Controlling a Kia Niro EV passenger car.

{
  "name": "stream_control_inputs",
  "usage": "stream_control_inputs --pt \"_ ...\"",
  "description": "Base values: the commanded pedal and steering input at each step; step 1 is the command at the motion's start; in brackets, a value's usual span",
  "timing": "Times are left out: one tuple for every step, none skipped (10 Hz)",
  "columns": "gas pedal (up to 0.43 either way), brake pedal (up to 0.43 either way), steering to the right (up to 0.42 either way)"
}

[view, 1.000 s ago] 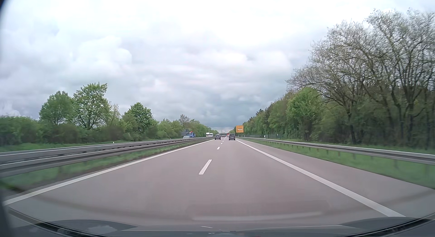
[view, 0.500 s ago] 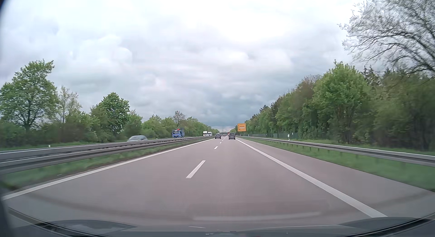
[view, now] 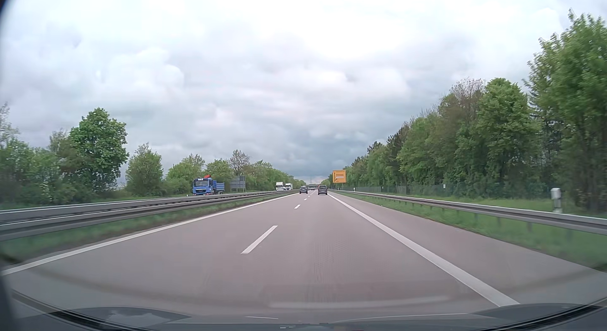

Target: Follow the waypoints while adhering to traffic rules and regulations

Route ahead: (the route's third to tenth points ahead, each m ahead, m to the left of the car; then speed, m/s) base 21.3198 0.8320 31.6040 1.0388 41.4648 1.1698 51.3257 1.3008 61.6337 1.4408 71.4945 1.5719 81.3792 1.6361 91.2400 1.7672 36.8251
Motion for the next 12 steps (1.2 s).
stream_control_inputs --pt "0.000 0.012 -0.003" --pt "0.000 0.012 -0.003" --pt "0.000 0.012 -0.004" --pt "0.000 0.012 -0.004" --pt "0.000 0.012 -0.004" --pt "0.000 0.012 -0.004" --pt "0.000 0.012 -0.004" --pt "0.000 0.012 -0.004" --pt "0.000 0.012 -0.004" --pt "0.000 0.012 -0.004" --pt "0.008 0.012 -0.004" --pt "0.008 0.012 -0.004"
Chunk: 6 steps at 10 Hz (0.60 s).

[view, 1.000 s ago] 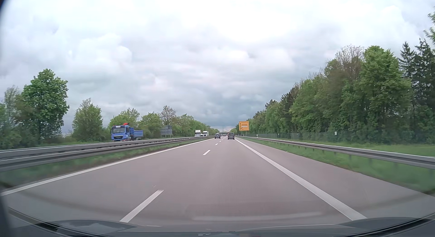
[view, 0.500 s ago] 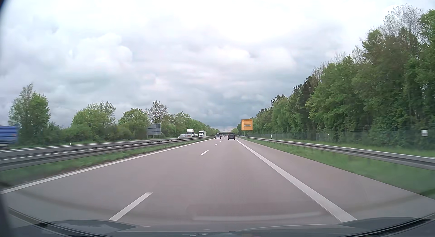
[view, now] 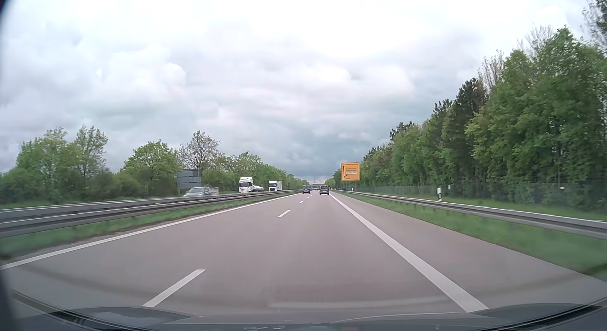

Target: Follow the waypoints while adhering to traffic rules and regulations

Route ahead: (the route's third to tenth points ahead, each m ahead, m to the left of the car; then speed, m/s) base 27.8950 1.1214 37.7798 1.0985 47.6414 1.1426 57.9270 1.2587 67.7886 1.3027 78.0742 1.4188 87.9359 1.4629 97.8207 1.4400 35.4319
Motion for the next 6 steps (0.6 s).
stream_control_inputs --pt "0.020 0.012 -0.004" --pt "0.020 0.012 -0.004" --pt "0.020 0.012 -0.004" --pt "0.047 0.012 -0.004" --pt "0.079 0.012 -0.004" --pt "0.079 0.012 -0.004"
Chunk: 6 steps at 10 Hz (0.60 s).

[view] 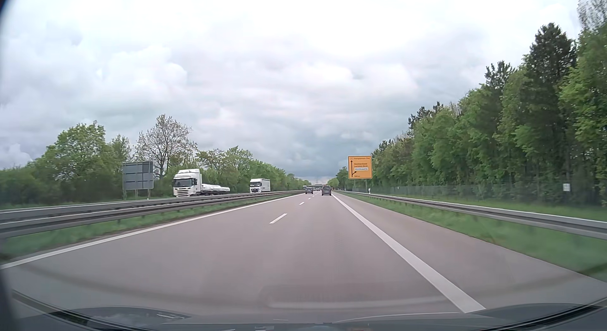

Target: Follow the waypoints while adhering to traffic rules and regulations

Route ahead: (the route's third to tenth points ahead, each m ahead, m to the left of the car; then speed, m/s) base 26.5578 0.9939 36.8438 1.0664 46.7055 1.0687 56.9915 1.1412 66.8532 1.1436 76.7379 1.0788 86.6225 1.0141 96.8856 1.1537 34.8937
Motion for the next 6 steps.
stream_control_inputs --pt "0.079 0.012 -0.003" --pt "0.098 0.012 -0.002" --pt "0.157 0.012 -0.001" --pt "0.240 0.012 -0.001" --pt "0.260 0.012 -0.001" --pt "0.287 0.012 -0.001"
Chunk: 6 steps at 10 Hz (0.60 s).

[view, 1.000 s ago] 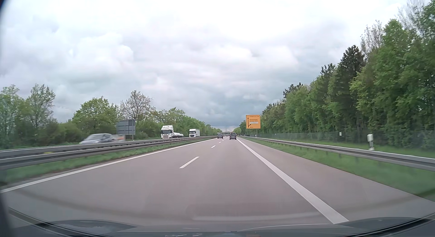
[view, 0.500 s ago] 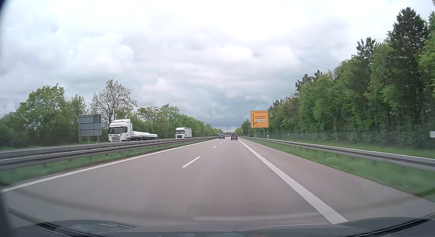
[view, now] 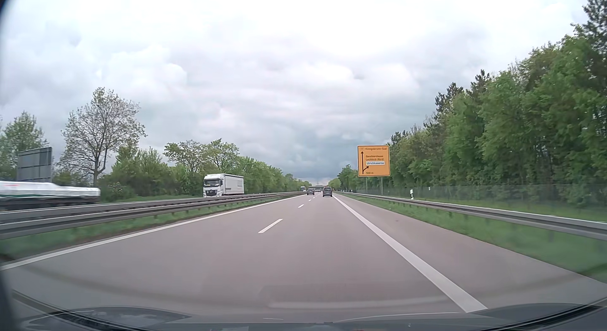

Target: Follow the waypoints while adhering to traffic rules and regulations

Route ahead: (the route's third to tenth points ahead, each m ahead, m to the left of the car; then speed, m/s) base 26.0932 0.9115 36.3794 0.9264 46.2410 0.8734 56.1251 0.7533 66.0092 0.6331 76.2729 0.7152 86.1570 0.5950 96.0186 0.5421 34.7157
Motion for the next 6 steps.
stream_control_inputs --pt "0.299 0.012 0.000" --pt "0.311 0.012 -0.001" --pt "0.311 0.012 -0.001" --pt "0.319 0.012 -0.001" --pt "0.319 0.012 -0.002" --pt "0.331 0.012 -0.001"
